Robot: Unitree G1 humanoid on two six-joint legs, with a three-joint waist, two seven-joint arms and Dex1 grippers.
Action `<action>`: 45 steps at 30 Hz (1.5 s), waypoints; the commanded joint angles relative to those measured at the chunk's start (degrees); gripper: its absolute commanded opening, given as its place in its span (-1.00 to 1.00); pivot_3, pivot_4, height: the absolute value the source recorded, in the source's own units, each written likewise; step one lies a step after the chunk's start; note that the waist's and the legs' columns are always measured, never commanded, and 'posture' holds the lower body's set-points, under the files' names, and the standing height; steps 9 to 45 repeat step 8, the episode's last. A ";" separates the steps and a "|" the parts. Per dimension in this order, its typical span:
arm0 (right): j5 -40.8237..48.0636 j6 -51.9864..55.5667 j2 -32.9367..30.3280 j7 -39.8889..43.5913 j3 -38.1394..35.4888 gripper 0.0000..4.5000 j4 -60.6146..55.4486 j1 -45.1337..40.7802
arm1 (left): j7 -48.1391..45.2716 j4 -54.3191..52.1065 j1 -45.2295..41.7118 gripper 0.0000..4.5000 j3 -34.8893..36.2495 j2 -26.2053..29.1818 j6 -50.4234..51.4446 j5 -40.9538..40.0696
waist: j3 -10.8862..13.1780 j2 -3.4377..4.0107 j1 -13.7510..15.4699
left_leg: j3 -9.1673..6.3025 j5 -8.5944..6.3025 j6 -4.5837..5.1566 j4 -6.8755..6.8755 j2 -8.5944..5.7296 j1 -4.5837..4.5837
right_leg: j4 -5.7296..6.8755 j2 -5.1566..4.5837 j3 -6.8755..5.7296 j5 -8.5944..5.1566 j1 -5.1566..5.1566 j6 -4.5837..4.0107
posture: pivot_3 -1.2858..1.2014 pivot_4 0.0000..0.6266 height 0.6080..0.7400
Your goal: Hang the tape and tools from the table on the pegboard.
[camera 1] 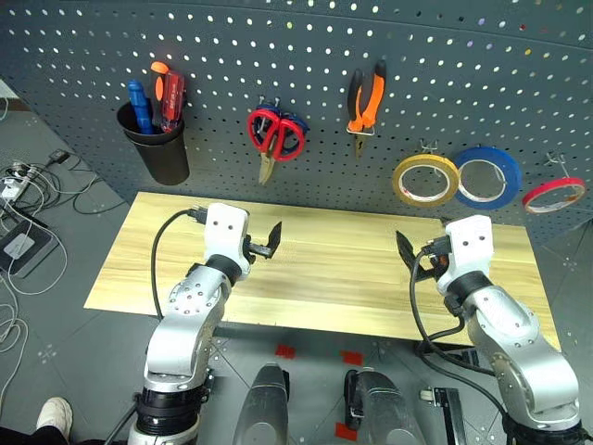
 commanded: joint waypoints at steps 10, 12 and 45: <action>-4.87 0.12 7.59 -5.82 -4.51 1.00 3.92 7.08 | 0.11 11.49 0.03 0.99 -0.02 -2.65 -2.22 -0.41 | -1.24 0.55 -1.39 | 0.04 -0.01 0.02 -0.09 0.00 0.00 | -0.09 0.00 0.02 -0.01 0.00 0.00 | 0.03 -0.33 1.00; -4.87 0.12 7.59 -5.82 -4.51 1.00 3.92 7.08 | 0.11 11.49 0.03 0.99 -0.02 -2.65 -2.22 -0.41 | -1.24 0.55 -1.39 | 0.04 -0.01 0.02 -0.09 0.00 0.00 | -0.09 0.00 0.02 -0.01 0.00 0.00 | 0.03 -0.33 1.00; -4.87 0.12 7.59 -5.82 -4.51 1.00 3.92 7.08 | 0.11 11.49 0.03 0.99 -0.02 -2.65 -2.22 -0.41 | -1.24 0.55 -1.39 | 0.04 -0.01 0.02 -0.09 0.00 0.00 | -0.09 0.00 0.02 -0.01 0.00 0.00 | 0.03 -0.33 1.00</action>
